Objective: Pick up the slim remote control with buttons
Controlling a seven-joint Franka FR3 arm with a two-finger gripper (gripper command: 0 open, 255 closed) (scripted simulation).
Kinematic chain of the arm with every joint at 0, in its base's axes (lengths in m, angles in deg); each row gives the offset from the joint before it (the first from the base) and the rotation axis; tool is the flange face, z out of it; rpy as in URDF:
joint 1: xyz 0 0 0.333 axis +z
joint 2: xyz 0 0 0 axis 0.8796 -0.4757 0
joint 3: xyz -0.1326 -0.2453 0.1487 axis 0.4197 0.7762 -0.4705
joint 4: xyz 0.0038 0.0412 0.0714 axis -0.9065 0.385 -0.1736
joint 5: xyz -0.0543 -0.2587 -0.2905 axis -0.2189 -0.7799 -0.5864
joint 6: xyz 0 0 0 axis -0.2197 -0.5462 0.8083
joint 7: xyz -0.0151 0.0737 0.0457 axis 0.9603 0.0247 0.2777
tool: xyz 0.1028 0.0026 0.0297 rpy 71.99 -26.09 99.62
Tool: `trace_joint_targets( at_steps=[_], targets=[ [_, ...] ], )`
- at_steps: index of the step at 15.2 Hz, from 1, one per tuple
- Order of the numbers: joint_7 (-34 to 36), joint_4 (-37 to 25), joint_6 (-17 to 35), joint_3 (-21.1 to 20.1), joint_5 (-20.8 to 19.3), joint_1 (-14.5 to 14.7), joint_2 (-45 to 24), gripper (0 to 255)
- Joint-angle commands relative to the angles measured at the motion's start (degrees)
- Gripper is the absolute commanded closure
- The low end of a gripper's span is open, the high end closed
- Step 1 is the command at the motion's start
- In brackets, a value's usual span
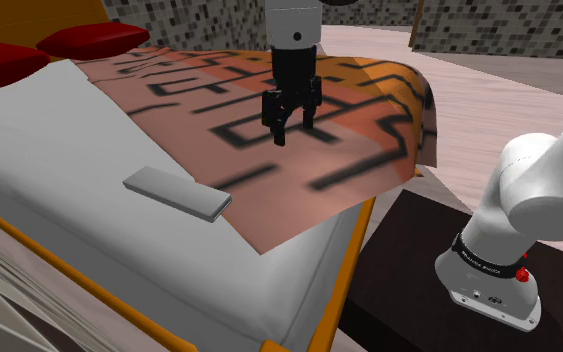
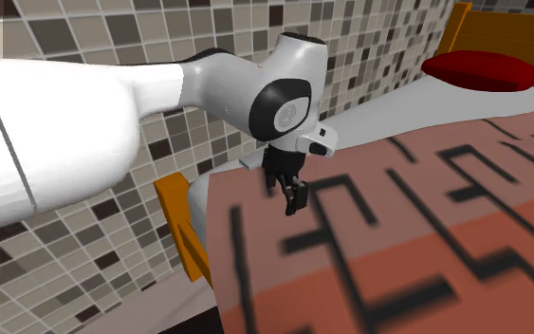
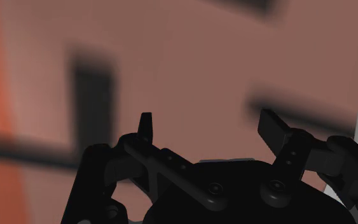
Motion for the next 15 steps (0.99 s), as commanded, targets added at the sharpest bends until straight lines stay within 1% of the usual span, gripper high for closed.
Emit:
trace_joint_targets(
  at_steps=[1,5,9,12,15],
  targets=[
    [2.5,-3.3,0.5,-1.9,-0.6,0.5,-3.4,0],
    [7.7,-11.2,0.6,-5.6,-3.2,1.7,-11.1,0],
    [13.1,-20.6,-0.4,-8.7,-7.1,3.6,-19.6,0],
    [17.2,-28.8,-2.1,-10.5,-10.9,5.9,-26.8,0],
    [20.9,-38.6,-4.8,-11.6,-15.1,9.3,-34.6,0]
  ],
)
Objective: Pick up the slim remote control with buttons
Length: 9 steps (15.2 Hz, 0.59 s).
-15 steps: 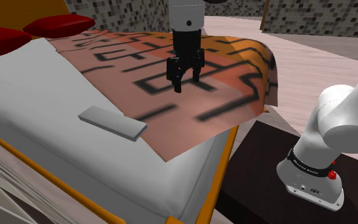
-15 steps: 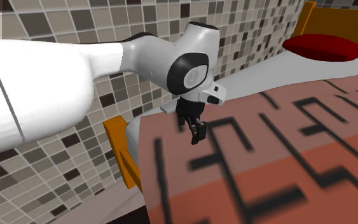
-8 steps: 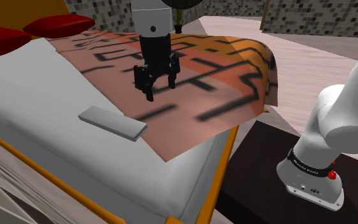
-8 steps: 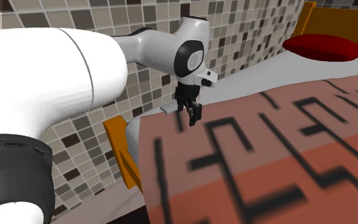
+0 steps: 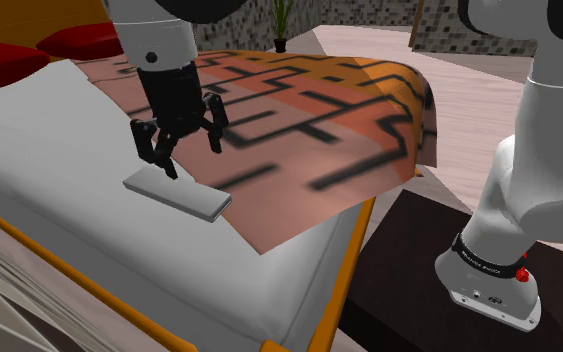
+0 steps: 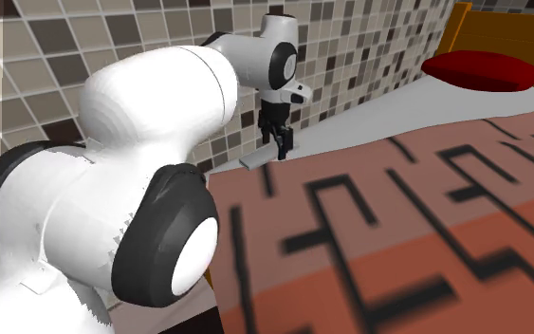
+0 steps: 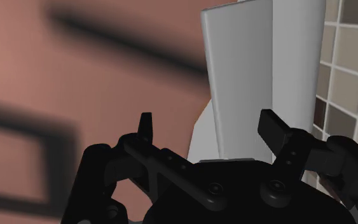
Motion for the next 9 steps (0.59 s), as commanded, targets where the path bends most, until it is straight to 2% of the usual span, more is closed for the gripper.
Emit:
trace_joint_targets(
  at_steps=[1,3,9],
  targets=[
    [2.4,-7.0,-2.1,-0.6,-2.9,2.6,-5.4,0],
    [4.2,-15.0,-4.9,-0.7,-5.8,5.7,-11.1,0],
    [4.1,-8.6,0.4,-0.4,-5.3,4.8,-9.9,0]
  ],
)
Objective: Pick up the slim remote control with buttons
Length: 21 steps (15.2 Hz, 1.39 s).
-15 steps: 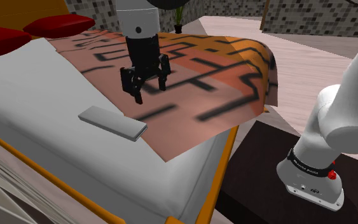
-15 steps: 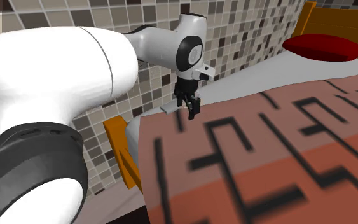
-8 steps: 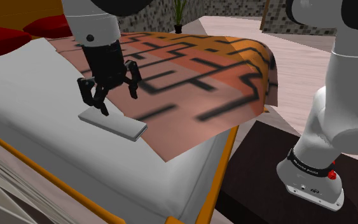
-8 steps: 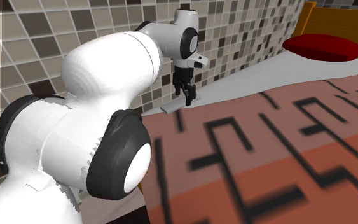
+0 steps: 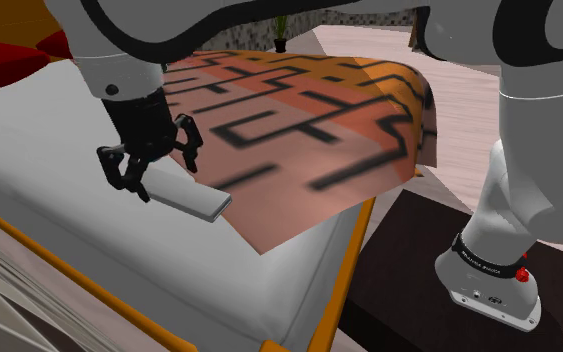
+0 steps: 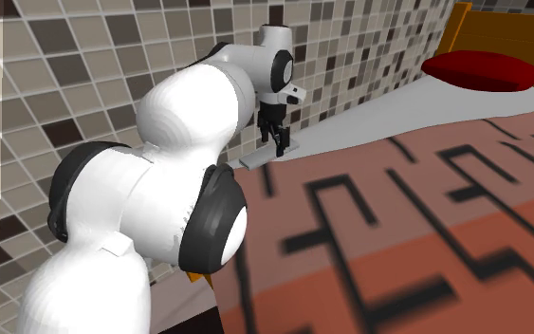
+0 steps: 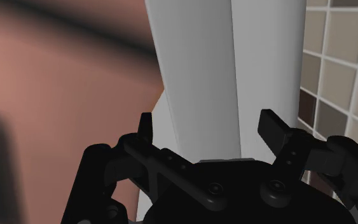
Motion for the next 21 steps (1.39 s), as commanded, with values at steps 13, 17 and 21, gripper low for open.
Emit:
trace_joint_targets(
  at_steps=[13,17,21],
  targets=[
    [0.1,2.8,2.4,0.0,0.2,-0.3,0.5,255],
    [0.1,-1.1,-1.0,0.0,0.0,0.2,-0.1,255],
    [0.1,-5.6,-4.6,-0.1,-0.4,0.9,-1.0,255]
  ],
)
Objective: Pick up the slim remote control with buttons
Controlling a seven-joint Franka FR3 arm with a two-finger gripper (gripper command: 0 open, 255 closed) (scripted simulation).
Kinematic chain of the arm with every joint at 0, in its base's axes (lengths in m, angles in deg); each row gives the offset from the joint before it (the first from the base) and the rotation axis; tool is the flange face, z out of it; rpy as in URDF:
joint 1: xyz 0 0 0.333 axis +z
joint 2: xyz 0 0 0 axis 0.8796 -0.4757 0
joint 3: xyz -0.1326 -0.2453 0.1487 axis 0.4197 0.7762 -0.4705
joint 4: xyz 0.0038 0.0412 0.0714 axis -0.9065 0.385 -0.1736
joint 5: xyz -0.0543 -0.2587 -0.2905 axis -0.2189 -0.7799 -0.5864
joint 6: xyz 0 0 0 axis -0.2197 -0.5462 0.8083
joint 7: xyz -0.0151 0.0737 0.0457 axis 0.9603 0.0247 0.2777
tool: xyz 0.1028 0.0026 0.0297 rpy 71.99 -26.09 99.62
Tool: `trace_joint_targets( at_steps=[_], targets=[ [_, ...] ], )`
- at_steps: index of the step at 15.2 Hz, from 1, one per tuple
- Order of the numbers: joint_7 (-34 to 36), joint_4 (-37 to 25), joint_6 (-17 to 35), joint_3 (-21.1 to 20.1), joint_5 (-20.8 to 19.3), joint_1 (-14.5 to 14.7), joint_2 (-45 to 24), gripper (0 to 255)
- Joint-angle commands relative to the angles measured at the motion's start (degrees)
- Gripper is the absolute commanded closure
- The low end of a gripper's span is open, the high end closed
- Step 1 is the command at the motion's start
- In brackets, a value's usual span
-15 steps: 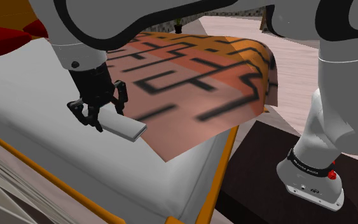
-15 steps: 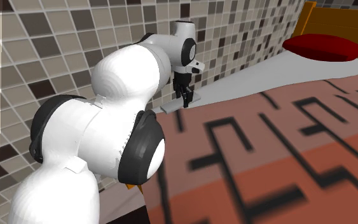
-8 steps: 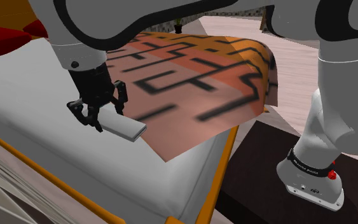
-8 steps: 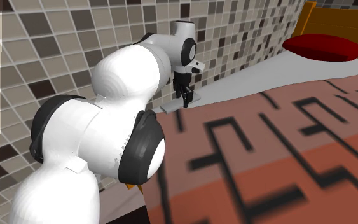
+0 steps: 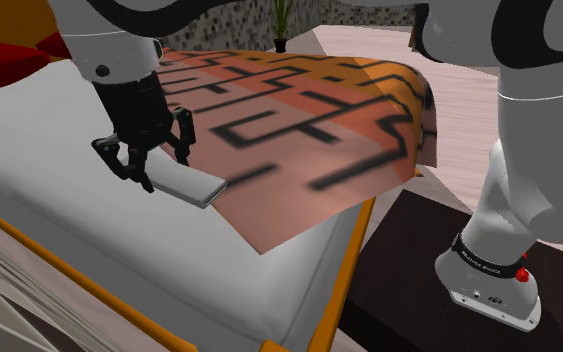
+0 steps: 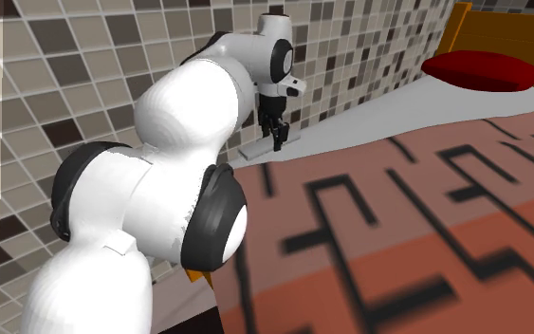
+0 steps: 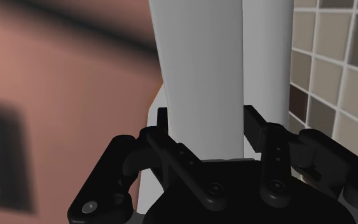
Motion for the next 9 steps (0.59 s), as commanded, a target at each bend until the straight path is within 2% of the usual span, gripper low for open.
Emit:
trace_joint_targets(
  at_steps=[1,7,9],
  targets=[
    [0.0,-2.7,-2.1,0.0,-0.3,0.5,-0.7,255],
    [0.1,-11.4,-8.3,0.1,-1.4,2.3,-3.2,255],
    [0.1,-11.7,-8.4,0.1,-1.4,2.3,-3.3,255]
  ],
)
